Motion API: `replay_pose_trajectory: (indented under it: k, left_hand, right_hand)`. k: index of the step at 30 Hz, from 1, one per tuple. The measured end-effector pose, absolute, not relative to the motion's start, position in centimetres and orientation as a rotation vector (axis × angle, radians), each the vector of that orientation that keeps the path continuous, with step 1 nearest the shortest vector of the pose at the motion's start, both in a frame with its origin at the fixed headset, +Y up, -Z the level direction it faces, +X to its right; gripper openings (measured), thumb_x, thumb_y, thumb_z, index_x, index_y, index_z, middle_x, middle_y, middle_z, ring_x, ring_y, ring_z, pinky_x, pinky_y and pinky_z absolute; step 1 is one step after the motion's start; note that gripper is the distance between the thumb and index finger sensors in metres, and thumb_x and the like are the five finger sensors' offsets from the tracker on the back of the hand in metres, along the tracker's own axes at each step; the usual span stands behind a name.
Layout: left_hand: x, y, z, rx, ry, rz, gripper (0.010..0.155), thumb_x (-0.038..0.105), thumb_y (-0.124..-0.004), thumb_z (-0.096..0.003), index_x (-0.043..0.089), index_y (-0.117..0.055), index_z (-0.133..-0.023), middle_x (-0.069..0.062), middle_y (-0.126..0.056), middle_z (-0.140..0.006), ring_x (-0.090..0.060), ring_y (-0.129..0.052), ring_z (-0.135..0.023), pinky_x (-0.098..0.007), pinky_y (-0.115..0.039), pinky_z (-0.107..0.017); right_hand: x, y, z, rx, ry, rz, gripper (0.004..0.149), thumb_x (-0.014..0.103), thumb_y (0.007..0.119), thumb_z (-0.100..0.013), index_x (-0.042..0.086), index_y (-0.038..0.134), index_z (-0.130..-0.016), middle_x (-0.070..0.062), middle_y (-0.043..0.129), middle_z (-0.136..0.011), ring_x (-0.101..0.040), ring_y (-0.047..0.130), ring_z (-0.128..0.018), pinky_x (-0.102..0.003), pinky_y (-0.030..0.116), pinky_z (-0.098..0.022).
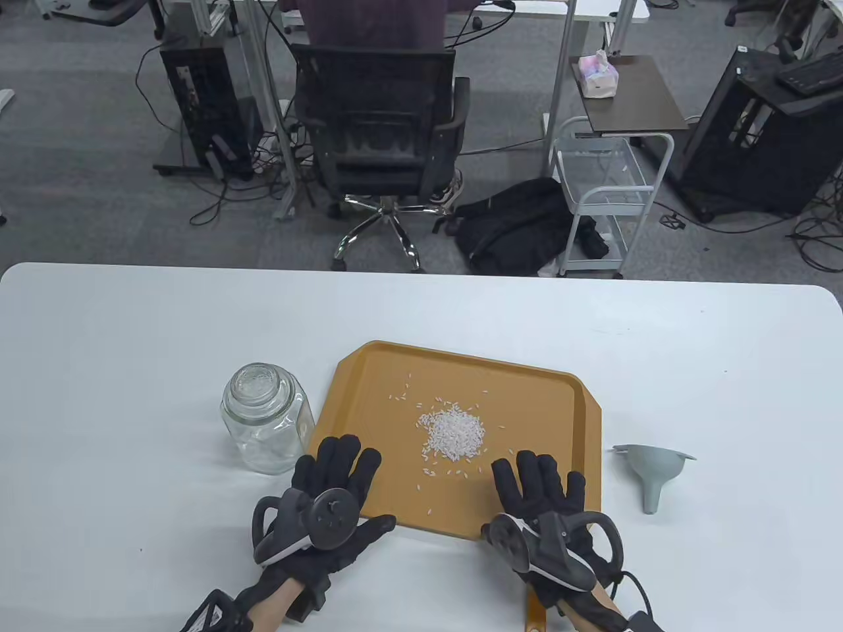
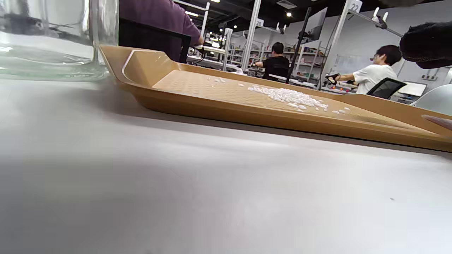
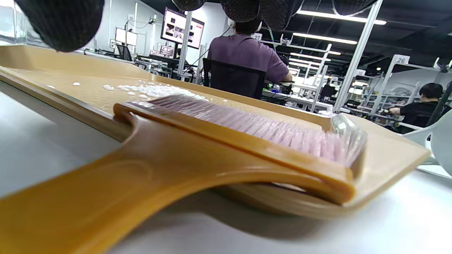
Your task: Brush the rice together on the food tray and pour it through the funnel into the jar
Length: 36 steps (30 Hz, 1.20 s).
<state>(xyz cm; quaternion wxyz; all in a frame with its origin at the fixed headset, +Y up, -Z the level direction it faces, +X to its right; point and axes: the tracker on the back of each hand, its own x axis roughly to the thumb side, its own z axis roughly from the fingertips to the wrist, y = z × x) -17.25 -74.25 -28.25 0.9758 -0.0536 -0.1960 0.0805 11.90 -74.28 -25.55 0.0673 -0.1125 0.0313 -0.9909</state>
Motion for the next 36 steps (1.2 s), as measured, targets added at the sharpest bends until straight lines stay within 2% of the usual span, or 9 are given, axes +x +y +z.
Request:
replay_pose_trajectory:
  k: [10,24,26,28,29,33,36]
  left_hand:
    - [-17.1,-74.5,-28.4,-0.155,-0.394,0.168,0.091,0.074,-0.057,-0.0437,0.034,-0.008,-0.109,0.000,0.006,-0.116,-0.030,-0.001,-0.109,-0.063,-0.012,-0.076]
    - [-17.0,-74.8,-28.8,-0.151,-0.408,0.183,0.090,0.073,-0.058,-0.0442,0.034,-0.010,-0.110,-0.001,0.001,-0.118,-0.030,-0.003,-0.110,-0.063,-0.010,-0.075]
    - [-17.1,-74.6,-28.8,-0.116,-0.418,0.217,0.088,0.071,-0.059,-0.0445,0.033,-0.016,-0.111,-0.003,-0.006,-0.120,-0.031,-0.009,-0.111,-0.064,-0.014,-0.076]
    - [-17.2,-73.9,-28.7,-0.044,-0.436,0.261,0.085,0.069,-0.062,-0.0445,0.029,-0.029,-0.112,-0.005,-0.029,-0.123,-0.033,-0.029,-0.113,-0.065,-0.026,-0.078]
    - [-17.3,-73.3,-28.6,-0.010,-0.443,0.279,0.082,0.069,-0.063,-0.0445,0.028,-0.038,-0.112,-0.006,-0.045,-0.121,-0.035,-0.044,-0.112,-0.066,-0.036,-0.078]
    - [-18.0,-70.6,-27.9,0.122,-0.465,0.348,0.068,0.065,-0.065,-0.0457,0.027,-0.068,-0.102,-0.005,-0.078,-0.108,-0.033,-0.075,-0.099,-0.060,-0.058,-0.073]
    - [-18.8,-68.1,-27.2,0.203,-0.475,0.436,0.067,0.065,-0.065,-0.0461,0.027,-0.070,-0.101,-0.005,-0.080,-0.106,-0.033,-0.076,-0.098,-0.060,-0.059,-0.073]
  right_hand:
    - [11.7,-74.3,-25.5,-0.352,0.095,-2.983,0.092,0.066,0.068,-0.046,0.019,0.026,-0.113,-0.023,0.030,-0.115,-0.047,0.040,-0.104,-0.075,0.040,-0.069]
    - [11.7,-74.6,-25.5,-0.345,0.074,-3.007,0.092,0.065,0.069,-0.046,0.018,0.027,-0.113,-0.023,0.031,-0.115,-0.048,0.043,-0.103,-0.075,0.040,-0.069]
    - [11.8,-74.6,-25.5,-0.341,0.071,-3.013,0.091,0.065,0.069,-0.046,0.018,0.028,-0.113,-0.023,0.031,-0.115,-0.048,0.043,-0.103,-0.075,0.040,-0.069]
    - [11.8,-74.6,-25.6,-0.341,0.074,-3.019,0.091,0.064,0.069,-0.046,0.018,0.028,-0.113,-0.023,0.032,-0.115,-0.048,0.044,-0.103,-0.075,0.041,-0.069]
    - [11.8,-74.6,-25.6,-0.340,0.077,-3.018,0.091,0.064,0.069,-0.046,0.018,0.028,-0.113,-0.023,0.032,-0.115,-0.048,0.044,-0.103,-0.075,0.041,-0.069]
    - [11.9,-74.6,-25.6,-0.336,0.079,-3.026,0.091,0.064,0.069,-0.046,0.018,0.029,-0.113,-0.023,0.032,-0.115,-0.047,0.046,-0.103,-0.074,0.042,-0.069]
    - [12.0,-74.7,-25.6,-0.337,0.079,-3.029,0.091,0.064,0.069,-0.046,0.018,0.029,-0.113,-0.023,0.032,-0.115,-0.048,0.046,-0.103,-0.074,0.042,-0.069]
